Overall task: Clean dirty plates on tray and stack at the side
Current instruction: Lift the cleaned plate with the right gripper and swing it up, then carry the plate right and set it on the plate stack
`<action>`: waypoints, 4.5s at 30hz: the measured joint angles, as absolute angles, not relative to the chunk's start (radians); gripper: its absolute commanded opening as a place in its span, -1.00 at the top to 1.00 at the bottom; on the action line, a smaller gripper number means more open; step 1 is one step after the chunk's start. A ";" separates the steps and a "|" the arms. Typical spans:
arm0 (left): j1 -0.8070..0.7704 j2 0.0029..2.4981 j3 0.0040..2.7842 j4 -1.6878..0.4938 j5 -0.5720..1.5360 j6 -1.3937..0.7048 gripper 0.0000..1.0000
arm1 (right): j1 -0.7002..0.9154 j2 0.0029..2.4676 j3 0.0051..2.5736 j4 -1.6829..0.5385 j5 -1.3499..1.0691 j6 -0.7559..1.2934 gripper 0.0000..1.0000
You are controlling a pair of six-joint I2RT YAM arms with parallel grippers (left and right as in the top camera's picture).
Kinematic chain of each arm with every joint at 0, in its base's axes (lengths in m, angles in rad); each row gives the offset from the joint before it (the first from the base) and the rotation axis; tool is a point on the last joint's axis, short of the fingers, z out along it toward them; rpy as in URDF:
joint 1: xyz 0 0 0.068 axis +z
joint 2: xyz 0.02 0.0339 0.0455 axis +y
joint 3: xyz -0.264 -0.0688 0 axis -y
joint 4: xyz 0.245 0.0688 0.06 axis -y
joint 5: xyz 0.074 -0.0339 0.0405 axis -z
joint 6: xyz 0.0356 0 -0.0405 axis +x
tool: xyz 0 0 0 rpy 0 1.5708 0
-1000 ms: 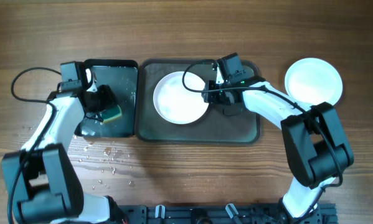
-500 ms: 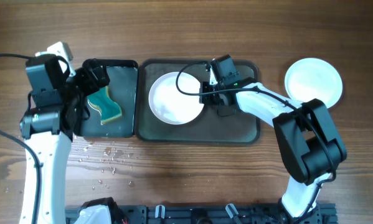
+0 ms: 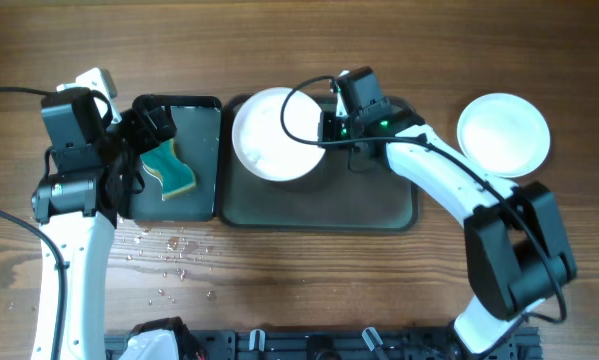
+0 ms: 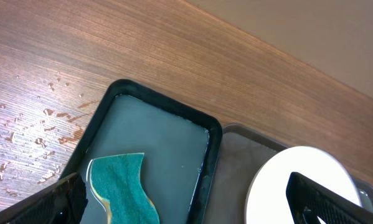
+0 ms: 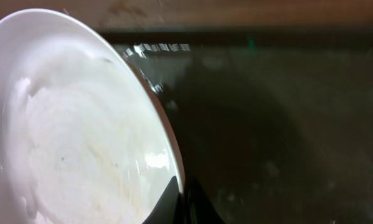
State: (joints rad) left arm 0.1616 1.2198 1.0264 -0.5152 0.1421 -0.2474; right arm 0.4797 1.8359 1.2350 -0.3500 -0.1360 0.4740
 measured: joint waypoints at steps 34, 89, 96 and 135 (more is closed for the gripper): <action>0.162 1.220 1.026 -0.516 0.142 -0.247 -1.00 | 0.833 1.853 1.254 0.512 0.427 -0.059 0.91; 0.162 1.220 1.026 -0.545 0.142 -0.247 -1.00 | 0.311 1.882 1.263 0.006 -0.434 0.408 0.91; 0.162 1.220 1.026 -0.545 0.142 -0.247 -1.00 | -0.078 1.811 1.267 -0.334 -0.508 0.434 0.91; 0.162 1.220 1.026 -0.545 0.142 -0.247 -1.00 | -0.518 1.811 1.213 -0.530 -0.006 0.224 -0.17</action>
